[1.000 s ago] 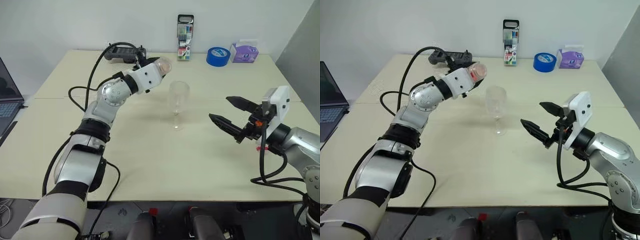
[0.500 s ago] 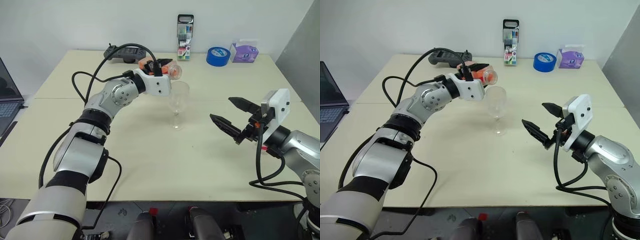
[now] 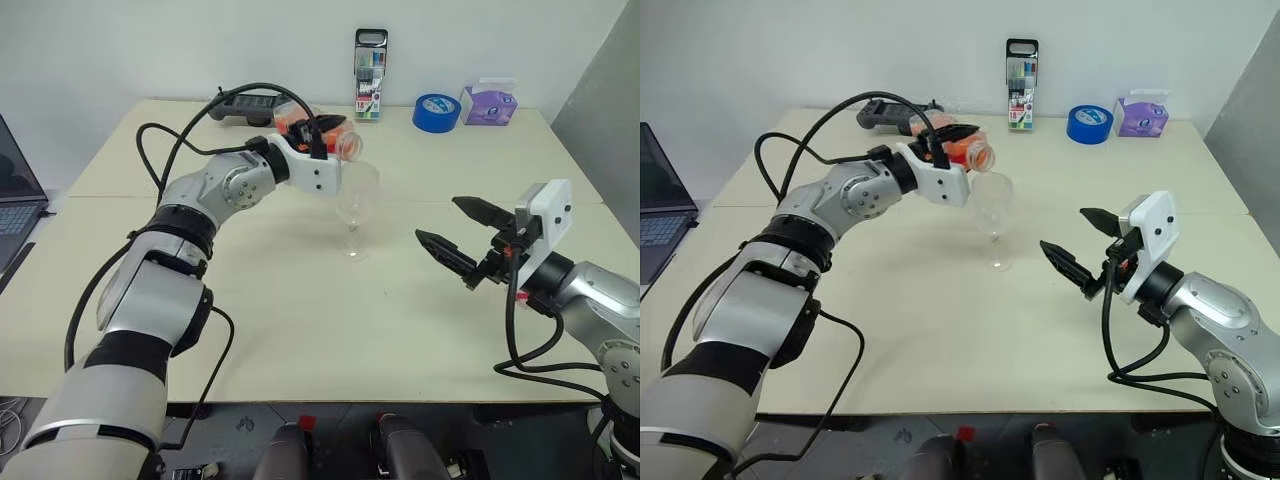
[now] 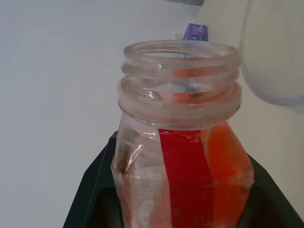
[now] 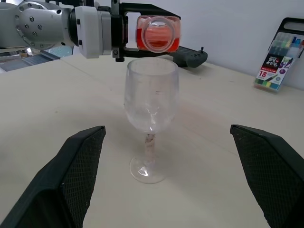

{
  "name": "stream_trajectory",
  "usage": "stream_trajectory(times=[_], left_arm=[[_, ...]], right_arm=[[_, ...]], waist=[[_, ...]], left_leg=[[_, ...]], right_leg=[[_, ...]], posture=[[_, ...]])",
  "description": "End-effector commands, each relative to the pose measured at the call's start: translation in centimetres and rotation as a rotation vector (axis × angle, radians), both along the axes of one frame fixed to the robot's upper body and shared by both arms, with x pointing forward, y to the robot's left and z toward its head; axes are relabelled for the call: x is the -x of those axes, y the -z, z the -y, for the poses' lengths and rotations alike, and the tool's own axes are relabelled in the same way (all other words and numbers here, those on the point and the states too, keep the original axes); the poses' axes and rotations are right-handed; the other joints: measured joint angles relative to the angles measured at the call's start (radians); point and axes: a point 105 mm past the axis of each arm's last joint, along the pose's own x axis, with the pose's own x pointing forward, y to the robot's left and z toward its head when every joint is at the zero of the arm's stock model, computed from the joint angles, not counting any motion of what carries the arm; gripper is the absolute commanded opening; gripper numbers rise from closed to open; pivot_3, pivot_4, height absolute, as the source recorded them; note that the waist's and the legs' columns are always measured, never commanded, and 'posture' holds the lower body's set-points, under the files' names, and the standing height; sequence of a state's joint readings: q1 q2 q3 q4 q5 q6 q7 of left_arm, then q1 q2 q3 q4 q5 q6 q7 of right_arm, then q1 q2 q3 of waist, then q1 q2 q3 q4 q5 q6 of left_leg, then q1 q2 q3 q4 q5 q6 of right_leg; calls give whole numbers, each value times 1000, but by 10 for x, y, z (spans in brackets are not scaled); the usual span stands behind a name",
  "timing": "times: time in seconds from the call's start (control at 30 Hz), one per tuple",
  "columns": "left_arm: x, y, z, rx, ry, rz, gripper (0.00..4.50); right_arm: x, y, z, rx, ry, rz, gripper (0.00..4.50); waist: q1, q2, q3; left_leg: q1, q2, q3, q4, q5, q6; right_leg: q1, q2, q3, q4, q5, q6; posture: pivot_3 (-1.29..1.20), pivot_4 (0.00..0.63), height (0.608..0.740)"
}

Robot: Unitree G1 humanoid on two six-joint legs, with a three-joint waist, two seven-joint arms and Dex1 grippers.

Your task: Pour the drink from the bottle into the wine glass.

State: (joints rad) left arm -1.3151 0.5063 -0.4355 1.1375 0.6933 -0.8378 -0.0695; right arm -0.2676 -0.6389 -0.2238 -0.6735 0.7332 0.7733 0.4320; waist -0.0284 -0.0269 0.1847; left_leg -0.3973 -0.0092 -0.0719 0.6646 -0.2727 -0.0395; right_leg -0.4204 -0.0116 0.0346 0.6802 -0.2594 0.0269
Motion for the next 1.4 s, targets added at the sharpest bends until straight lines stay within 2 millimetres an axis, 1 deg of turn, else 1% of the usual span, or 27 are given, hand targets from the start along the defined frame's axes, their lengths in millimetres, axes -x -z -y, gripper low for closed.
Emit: stream_trajectory(times=[0.03,0.63,1.4], left_arm=[[4,-24,5,12,24,83,1832],[5,-37,5,-27,19,171,1820],[4,-40,2,-69,6,202,1820]], right_arm=[[4,-12,-2,-5,-8,57,4500],[1,-13,-3,0,-10,57,4500],[-1,-13,-4,-3,-8,59,4500]], waist=[[0,0,0],[0,0,0],[0,0,0]], left_leg=[[0,0,0,0,0,0],[0,0,1,1,0,0],[0,0,1,2,0,0]], right_leg=[[0,0,0,0,0,0],[0,0,1,1,0,0],[0,0,1,2,0,0]], posture=[[0,150,740],[0,150,740],[0,150,740]])
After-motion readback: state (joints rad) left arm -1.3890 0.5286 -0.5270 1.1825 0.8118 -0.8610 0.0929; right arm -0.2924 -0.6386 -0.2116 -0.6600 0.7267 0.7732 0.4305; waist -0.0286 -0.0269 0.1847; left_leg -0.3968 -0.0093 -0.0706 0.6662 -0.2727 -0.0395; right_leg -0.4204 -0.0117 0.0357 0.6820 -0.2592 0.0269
